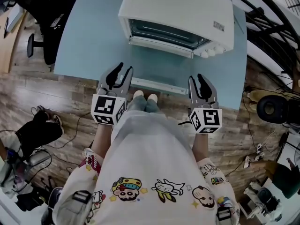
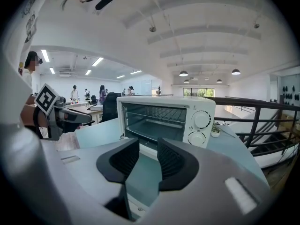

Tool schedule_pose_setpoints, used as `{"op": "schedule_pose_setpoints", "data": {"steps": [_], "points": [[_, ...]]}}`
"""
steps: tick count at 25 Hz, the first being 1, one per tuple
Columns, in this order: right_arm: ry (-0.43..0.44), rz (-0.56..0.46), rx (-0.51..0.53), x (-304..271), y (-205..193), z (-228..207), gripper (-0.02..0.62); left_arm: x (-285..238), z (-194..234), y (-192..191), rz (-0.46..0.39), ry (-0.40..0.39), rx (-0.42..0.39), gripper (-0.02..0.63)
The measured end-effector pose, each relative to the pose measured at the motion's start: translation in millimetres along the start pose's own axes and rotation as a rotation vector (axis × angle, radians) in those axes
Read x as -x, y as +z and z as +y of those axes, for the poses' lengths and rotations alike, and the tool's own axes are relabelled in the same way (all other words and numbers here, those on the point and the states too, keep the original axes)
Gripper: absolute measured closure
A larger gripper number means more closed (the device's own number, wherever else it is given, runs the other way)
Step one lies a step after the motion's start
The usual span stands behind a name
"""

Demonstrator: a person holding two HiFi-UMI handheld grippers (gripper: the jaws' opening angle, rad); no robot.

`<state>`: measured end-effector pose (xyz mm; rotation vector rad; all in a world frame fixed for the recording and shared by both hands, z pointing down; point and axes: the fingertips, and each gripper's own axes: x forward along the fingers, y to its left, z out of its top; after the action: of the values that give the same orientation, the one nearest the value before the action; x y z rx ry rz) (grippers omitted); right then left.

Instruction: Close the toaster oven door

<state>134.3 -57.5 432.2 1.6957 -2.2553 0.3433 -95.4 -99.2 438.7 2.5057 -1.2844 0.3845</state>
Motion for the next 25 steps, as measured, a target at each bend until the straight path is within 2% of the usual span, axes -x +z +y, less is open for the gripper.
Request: {"op": "schedule_pose_setpoints", "data": {"steps": [9,19,25], "points": [[0.025,0.04,-0.002,0,-19,16,0.465,3,5,-56,0.09,-0.019,0.035,0.46],[0.016,0.055,-0.01,3,-27,21,0.466,3,14,-98,0.152,-0.007,0.066,0.43],[0.009,0.062,-0.014,3,-30,19,0.468,3,13,-126,0.206,-0.026,0.037,0.408]]}}
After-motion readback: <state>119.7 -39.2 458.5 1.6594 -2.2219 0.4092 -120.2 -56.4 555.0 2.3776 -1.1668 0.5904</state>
